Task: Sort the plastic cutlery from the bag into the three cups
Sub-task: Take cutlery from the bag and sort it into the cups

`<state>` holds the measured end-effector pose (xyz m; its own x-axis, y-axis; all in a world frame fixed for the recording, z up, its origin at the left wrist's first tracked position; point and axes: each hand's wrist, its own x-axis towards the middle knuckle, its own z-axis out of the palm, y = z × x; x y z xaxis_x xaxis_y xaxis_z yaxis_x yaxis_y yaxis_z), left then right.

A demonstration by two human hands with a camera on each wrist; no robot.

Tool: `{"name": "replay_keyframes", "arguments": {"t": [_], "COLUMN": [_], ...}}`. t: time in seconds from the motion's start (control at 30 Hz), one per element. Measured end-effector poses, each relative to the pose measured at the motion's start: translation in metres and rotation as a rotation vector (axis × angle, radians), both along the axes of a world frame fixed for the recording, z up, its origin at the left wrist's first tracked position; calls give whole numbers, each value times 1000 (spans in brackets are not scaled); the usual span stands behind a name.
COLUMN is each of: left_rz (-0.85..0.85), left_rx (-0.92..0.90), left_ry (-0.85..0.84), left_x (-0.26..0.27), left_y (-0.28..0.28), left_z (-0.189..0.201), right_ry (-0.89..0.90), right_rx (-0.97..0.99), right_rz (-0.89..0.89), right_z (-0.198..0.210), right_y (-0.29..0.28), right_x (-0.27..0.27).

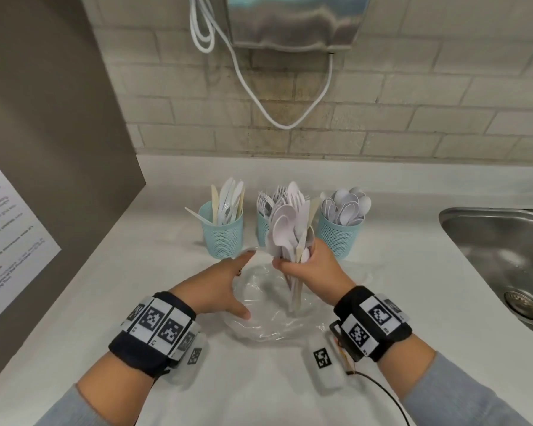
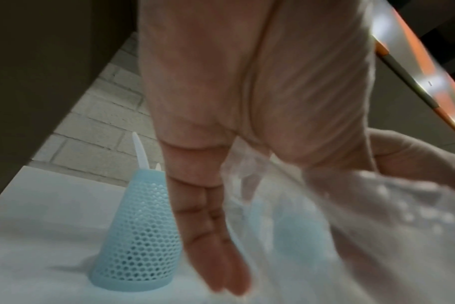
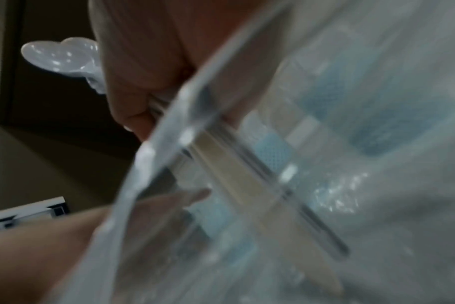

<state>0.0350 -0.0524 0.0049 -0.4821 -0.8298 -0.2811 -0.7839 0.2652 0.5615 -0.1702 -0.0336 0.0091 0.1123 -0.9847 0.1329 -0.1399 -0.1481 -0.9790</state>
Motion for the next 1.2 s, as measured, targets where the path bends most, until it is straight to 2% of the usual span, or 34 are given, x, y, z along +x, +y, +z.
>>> {"name": "replay_keyframes", "arguments": {"t": [0.1, 0.27, 0.37, 0.57, 0.63, 0.7, 0.77, 0.83, 0.9, 1.0, 1.07, 1.13, 1.2], "left_rz": [1, 41, -34, -157, -130, -100, -78, -58, -53, -89, -111, -116, -78], "left_rx": [-61, -98, -133, -241, -202, -140, -110, -110, -118, -153, -139, -154, -246], "left_ry": [22, 492, 558, 345, 351, 446, 503, 479, 359, 73, -39, -67, 36], "left_x": [-5, -29, -48, -65, -65, -64, -59, -51, -41, -27, -22, -21, -24], "left_y": [-1, -3, -9, -22, -25, -26, -27, -29, -33, -40, -43, -45, -46], "left_z": [6, 32, 40, 33, 30, 32, 37, 40, 39, 28, 23, 21, 28], "right_ry": [-41, -21, 59, 100, 128, 139, 40, -76, -149, -271, -316, -343, -375], "right_rx": [18, 84, 104, 96, 96, 105, 136, 139, 139, 160, 175, 178, 185], "right_rz": [-81, -108, -63, 15, 42, 55, 58, 43, 13, -11, -15, -10, -4], "right_z": [-19, -43, -50, -42, -39, -34, -27, -18, -14, -13, -14, -16, -16], "right_y": [1, -2, -5, -7, -10, -12, -11, -11, -14, -20, -21, -21, -20], "right_x": [1, -1, -2, -5, -8, -11, -14, -20, -26, -31, -31, -30, -29]}}
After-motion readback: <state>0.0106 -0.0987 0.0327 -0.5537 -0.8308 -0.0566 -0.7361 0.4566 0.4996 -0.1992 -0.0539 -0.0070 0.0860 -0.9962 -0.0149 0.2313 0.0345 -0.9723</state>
